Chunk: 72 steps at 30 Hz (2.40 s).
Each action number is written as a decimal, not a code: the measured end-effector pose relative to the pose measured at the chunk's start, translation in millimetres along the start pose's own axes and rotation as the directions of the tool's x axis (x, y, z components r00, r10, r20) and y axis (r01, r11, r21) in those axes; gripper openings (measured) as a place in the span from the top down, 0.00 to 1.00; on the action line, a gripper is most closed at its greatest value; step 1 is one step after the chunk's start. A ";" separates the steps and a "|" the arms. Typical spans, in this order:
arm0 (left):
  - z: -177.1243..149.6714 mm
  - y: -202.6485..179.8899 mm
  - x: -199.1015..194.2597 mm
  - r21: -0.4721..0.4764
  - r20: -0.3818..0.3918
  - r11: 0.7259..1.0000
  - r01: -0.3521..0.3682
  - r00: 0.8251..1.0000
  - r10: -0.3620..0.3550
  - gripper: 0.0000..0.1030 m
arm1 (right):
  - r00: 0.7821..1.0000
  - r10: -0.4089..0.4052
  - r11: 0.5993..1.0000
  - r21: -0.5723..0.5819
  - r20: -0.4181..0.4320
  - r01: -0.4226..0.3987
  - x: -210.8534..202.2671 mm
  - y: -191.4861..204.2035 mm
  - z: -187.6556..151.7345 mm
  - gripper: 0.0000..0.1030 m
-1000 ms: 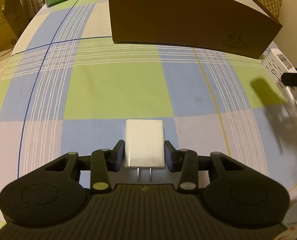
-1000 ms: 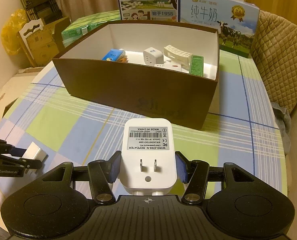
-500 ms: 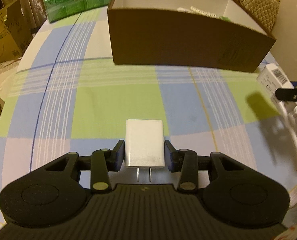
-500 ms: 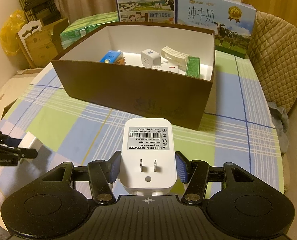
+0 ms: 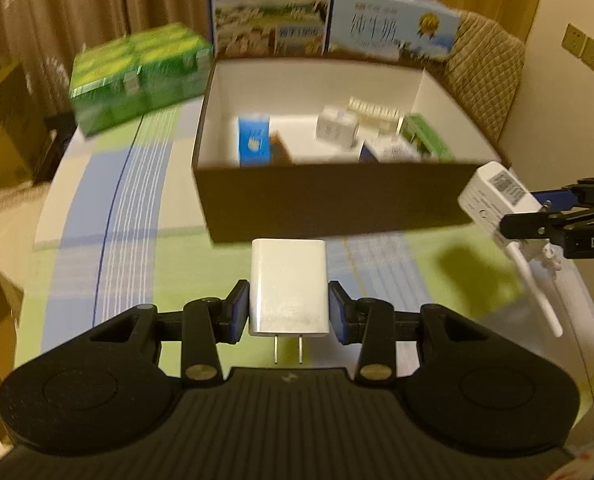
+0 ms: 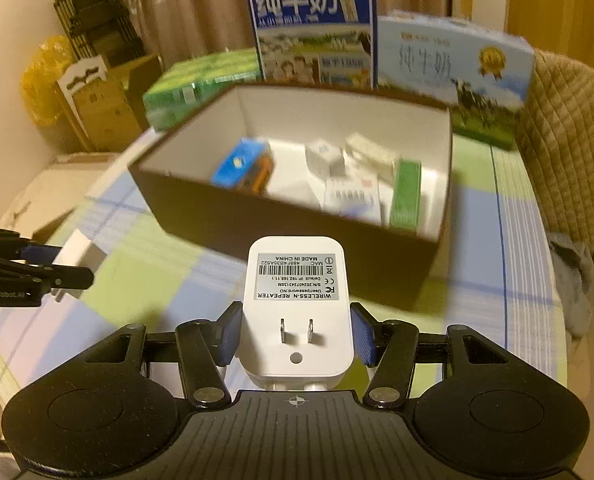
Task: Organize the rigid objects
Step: 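Lift and carry the charger and repeater over the open box, then open the left gripper dropping the charger while the right releases the repeater into the box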
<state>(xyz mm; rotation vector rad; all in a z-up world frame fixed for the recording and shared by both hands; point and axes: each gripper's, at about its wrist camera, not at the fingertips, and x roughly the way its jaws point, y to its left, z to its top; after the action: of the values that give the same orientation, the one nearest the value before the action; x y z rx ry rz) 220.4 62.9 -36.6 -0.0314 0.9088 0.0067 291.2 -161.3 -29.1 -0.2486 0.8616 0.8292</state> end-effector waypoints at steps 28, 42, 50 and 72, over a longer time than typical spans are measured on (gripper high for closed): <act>150.3 4.7 130.8 0.056 -0.033 0.998 -0.005 0.999 0.007 0.65 | 1.000 0.014 0.990 -0.140 0.007 -0.013 118.8 -12.3 161.0 0.49; 161.6 9.9 179.5 0.098 -0.099 0.995 -0.002 0.995 0.012 0.65 | 0.991 0.045 0.990 -0.130 -0.124 -0.061 192.1 -26.6 164.4 0.49; 161.3 10.4 193.7 0.099 -0.120 0.995 -0.010 0.993 0.022 0.64 | 0.995 0.079 0.991 -0.107 -0.057 -0.084 192.7 -34.7 169.3 0.49; 116.7 -18.4 78.8 -0.036 0.020 0.999 -0.035 0.999 0.036 0.37 | 0.996 -0.019 0.998 0.057 0.092 0.014 60.8 -58.0 101.1 0.30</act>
<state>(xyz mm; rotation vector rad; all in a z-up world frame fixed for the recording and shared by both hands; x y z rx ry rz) 361.1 47.3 -26.6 -0.0478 0.8886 0.0561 413.9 -115.9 -16.8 -0.1663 0.7944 0.7936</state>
